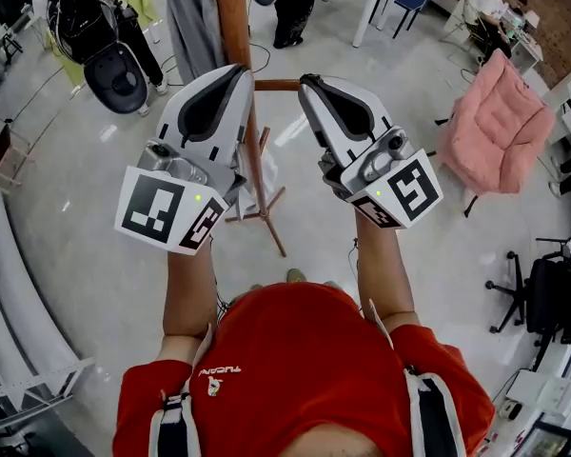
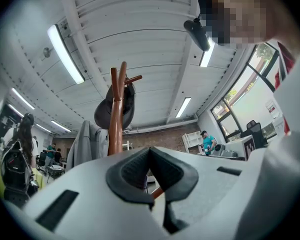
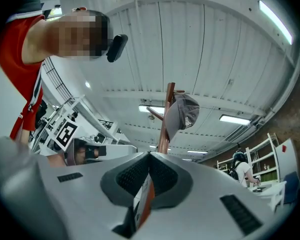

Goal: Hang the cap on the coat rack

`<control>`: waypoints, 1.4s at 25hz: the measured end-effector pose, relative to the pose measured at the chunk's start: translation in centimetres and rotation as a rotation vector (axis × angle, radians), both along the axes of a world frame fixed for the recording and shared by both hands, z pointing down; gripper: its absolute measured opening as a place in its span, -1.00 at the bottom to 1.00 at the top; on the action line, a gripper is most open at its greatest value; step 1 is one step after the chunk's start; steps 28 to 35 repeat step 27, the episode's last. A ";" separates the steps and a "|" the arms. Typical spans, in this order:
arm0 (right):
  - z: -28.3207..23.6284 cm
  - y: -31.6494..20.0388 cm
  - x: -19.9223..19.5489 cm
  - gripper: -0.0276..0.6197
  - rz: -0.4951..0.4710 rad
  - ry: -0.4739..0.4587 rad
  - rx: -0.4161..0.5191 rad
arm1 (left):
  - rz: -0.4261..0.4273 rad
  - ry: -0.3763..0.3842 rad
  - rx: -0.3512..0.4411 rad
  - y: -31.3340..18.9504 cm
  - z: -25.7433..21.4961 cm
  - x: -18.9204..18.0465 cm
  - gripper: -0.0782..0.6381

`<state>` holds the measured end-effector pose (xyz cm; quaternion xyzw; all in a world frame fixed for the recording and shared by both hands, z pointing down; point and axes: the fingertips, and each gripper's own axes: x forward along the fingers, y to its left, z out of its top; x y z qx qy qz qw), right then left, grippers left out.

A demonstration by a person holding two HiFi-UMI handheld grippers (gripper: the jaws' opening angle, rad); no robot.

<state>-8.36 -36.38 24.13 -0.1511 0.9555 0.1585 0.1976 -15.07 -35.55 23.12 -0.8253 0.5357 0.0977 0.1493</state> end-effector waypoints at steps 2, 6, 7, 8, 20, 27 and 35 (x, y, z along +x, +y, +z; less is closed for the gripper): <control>0.2 0.2 0.0 -0.84 0.007 0.005 0.005 | -0.004 -0.002 -0.002 0.1 0.3 0.0 -0.76; 0.2 0.3 0.3 -0.84 0.012 0.009 0.007 | -0.011 0.000 -0.006 0.3 0.6 0.0 -0.76; 0.2 0.3 0.3 -0.84 0.011 0.009 0.005 | -0.011 0.001 -0.006 0.4 0.6 0.0 -0.76; 0.2 0.3 0.4 -0.84 0.009 0.008 0.003 | -0.012 0.000 -0.006 0.4 0.5 0.1 -0.76; 0.0 0.2 0.4 -0.84 -0.022 -0.019 -0.003 | -0.036 -0.014 -0.005 0.8 0.4 0.1 -0.76; -0.7 0.2 0.2 -0.84 -0.036 -0.033 -0.006 | -0.046 -0.024 -0.002 1.1 -0.3 -0.1 -0.76; -0.7 0.2 0.2 -0.84 -0.036 -0.033 -0.006 | -0.046 -0.024 -0.002 1.1 -0.3 -0.1 -0.76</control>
